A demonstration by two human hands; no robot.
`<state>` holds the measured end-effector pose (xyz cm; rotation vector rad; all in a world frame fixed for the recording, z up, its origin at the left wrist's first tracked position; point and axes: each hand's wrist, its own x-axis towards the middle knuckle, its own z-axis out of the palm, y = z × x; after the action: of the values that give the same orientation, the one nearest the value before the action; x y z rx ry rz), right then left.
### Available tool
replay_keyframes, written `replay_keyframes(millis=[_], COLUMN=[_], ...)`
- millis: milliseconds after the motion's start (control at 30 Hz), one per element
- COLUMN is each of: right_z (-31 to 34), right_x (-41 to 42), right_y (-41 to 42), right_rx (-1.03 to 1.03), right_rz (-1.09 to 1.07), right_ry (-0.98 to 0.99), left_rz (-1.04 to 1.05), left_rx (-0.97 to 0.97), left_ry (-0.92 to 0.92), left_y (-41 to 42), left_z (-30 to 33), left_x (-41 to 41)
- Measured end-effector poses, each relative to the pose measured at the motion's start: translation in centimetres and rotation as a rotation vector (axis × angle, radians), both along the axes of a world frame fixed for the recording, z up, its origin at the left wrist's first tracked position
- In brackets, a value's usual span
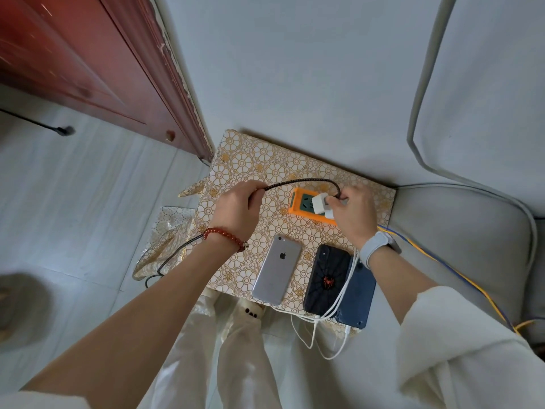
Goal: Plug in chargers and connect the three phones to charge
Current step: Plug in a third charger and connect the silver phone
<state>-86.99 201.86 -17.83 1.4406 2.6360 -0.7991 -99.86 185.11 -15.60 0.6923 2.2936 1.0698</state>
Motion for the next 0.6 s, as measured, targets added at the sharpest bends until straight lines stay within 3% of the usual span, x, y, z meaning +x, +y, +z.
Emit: replay_keyframes(millis=[600], right_z=[-0.7], right_x=[0.2], right_y=[-1.4], right_rx=[0.054], right_rz=[-0.165], right_ry=[0.043], left_rz=[-0.007], left_rx=[0.008], left_ry=[0.022], left_y=[0.6], left_z=[0.3], left_x=[0.1])
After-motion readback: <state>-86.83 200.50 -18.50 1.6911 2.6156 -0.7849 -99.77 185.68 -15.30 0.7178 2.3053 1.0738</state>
